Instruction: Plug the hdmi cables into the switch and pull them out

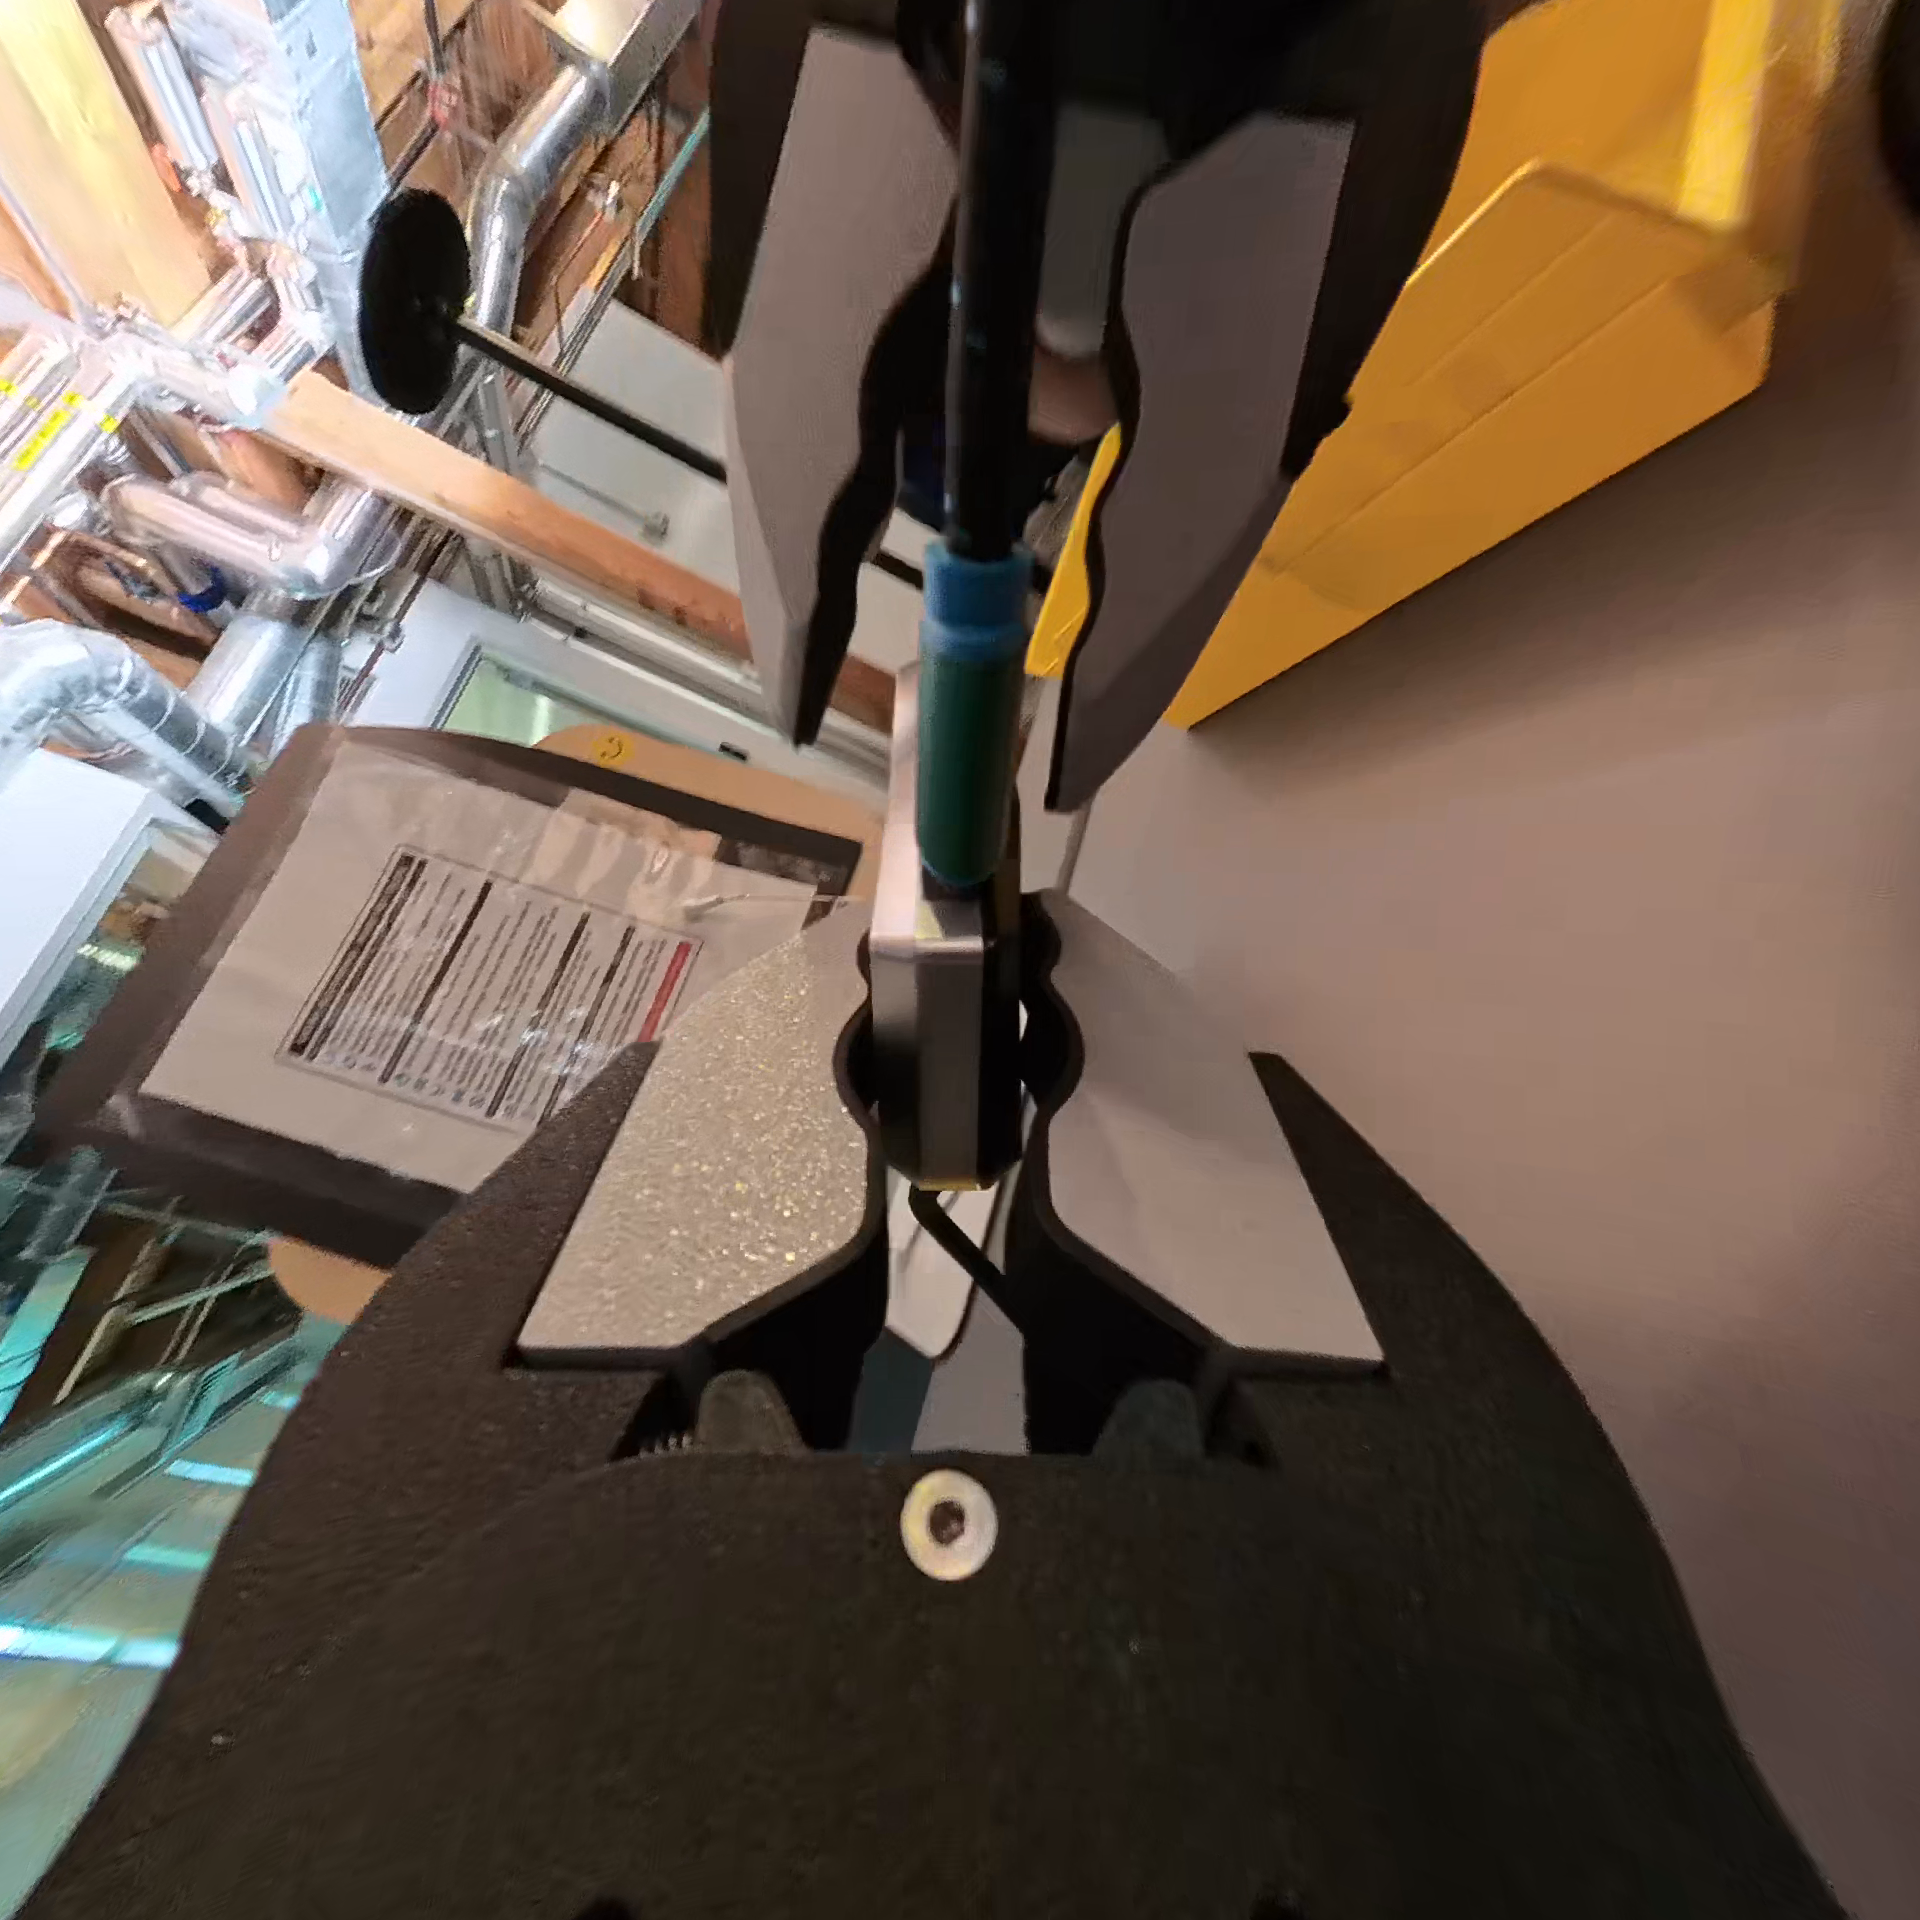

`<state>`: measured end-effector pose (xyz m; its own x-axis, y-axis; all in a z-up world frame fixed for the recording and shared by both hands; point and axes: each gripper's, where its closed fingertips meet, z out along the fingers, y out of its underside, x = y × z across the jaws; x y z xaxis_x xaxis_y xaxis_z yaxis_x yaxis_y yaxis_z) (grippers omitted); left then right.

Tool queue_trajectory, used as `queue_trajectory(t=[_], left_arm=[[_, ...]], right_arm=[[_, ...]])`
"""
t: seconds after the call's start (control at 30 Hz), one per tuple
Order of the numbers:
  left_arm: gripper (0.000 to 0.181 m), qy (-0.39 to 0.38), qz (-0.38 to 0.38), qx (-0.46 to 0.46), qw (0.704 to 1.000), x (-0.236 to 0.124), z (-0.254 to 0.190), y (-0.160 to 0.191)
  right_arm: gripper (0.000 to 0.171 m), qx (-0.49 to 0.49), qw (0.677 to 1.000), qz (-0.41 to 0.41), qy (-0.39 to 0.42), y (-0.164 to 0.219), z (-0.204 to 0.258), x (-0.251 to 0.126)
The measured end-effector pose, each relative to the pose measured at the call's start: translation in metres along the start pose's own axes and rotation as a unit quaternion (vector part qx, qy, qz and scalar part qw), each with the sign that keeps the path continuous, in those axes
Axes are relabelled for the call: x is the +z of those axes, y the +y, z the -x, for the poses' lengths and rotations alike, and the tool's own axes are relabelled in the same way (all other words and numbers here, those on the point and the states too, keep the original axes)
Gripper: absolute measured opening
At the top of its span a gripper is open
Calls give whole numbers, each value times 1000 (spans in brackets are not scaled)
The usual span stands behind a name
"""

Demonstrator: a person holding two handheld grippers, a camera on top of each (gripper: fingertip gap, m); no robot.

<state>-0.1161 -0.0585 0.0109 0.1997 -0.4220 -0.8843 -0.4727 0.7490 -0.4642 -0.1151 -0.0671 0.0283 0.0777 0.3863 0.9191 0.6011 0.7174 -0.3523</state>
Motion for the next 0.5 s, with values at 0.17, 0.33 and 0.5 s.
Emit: queue_trajectory(t=[0.17,0.33,0.5], left_arm=[[23,49,-42,-47,997,-4,-10,-11],[25,86,-41,-108,990,1,-16,-4],[40,48,-38,-141,988,0,1,-1]], right_arm=[[27,14,999,-8,-34,-5,11,2],[22,65,992,35,-101,5,23,3],[22,80,989,70,-100,19,16,-1]])
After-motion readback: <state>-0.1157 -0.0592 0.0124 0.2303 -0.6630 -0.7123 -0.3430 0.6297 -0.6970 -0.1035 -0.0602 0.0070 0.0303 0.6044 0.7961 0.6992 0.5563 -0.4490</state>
